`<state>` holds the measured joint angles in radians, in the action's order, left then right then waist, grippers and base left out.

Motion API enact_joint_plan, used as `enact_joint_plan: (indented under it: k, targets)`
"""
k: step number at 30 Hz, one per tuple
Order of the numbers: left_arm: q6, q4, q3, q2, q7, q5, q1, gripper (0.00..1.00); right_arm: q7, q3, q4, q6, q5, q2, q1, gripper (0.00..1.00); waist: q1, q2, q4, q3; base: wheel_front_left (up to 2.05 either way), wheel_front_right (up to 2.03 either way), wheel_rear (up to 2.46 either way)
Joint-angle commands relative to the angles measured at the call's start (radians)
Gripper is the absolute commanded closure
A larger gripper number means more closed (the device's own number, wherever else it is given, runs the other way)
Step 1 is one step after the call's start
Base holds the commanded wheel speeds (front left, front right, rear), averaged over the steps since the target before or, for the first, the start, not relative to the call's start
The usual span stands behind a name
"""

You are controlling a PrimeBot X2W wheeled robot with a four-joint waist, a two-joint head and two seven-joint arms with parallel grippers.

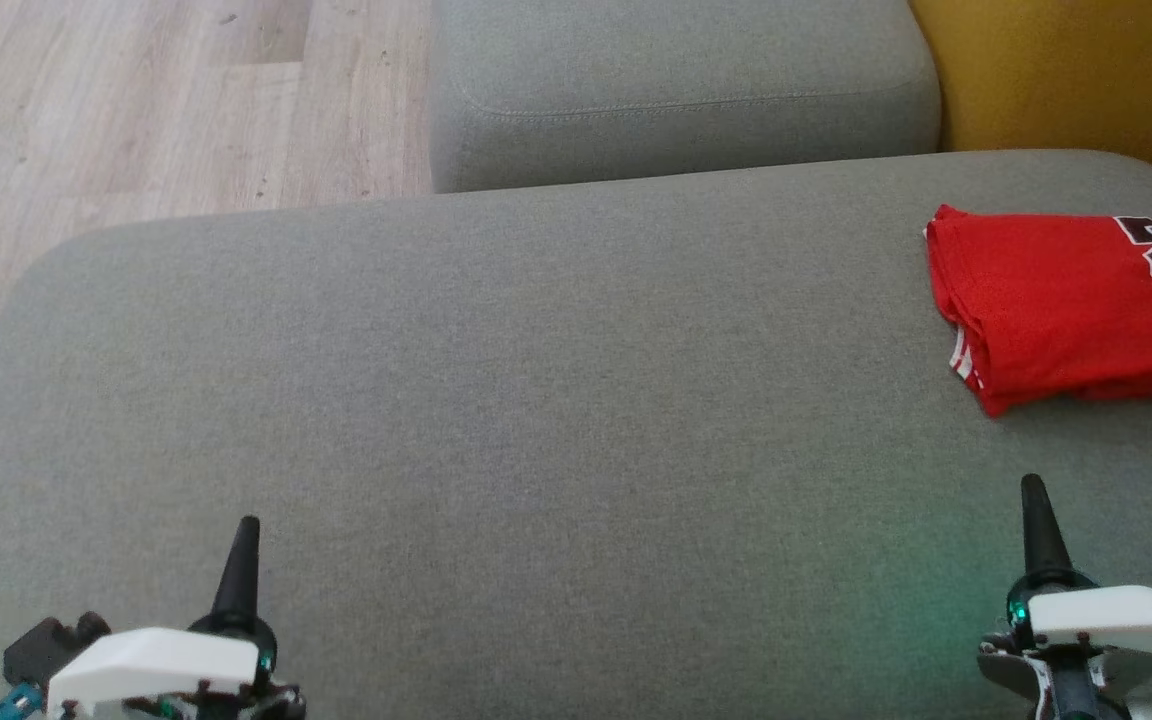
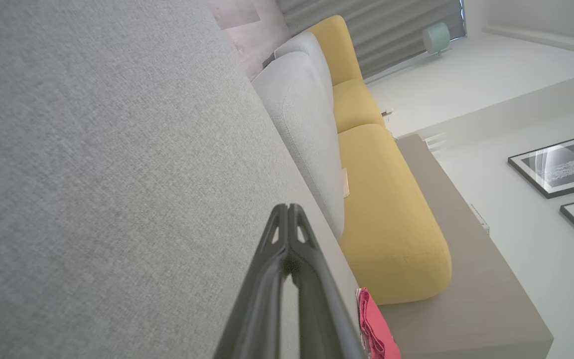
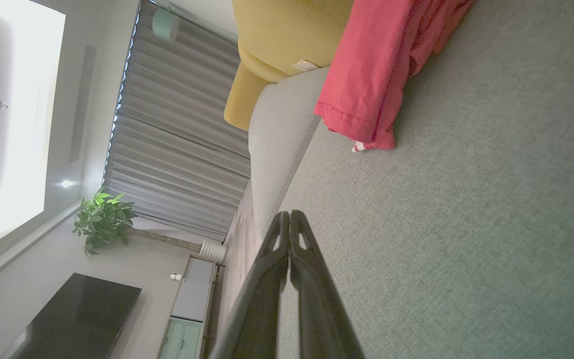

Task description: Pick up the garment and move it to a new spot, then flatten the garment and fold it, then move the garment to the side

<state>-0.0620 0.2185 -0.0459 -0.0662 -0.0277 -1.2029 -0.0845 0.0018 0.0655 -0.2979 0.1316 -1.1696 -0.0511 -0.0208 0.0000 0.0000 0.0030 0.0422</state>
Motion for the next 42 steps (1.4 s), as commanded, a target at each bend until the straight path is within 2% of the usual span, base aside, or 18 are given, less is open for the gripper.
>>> enact_joint_plan:
  k: [1,36,42]
  targets:
    - [-0.011,-0.026,0.039,-0.017,0.007,-0.036,0.072,1.0,0.011,-0.008,0.041,-0.001,-0.038,-0.003,0.063,1.0,0.0,0.0,0.0,-0.002,0.0,0.0,0.0]
    - [-0.068,0.024,0.118,-0.014,0.107,-0.434,0.187,1.0,0.109,0.047,0.053,-0.001,-0.434,0.0,0.128,1.0,0.0,0.0,-0.003,-0.045,0.0,0.0,0.0]
    - [-0.069,0.025,0.121,-0.012,0.11,-0.438,0.189,1.0,0.111,0.048,0.053,-0.001,-0.439,0.0,0.129,1.0,0.0,0.0,-0.003,-0.045,0.0,0.0,0.0]
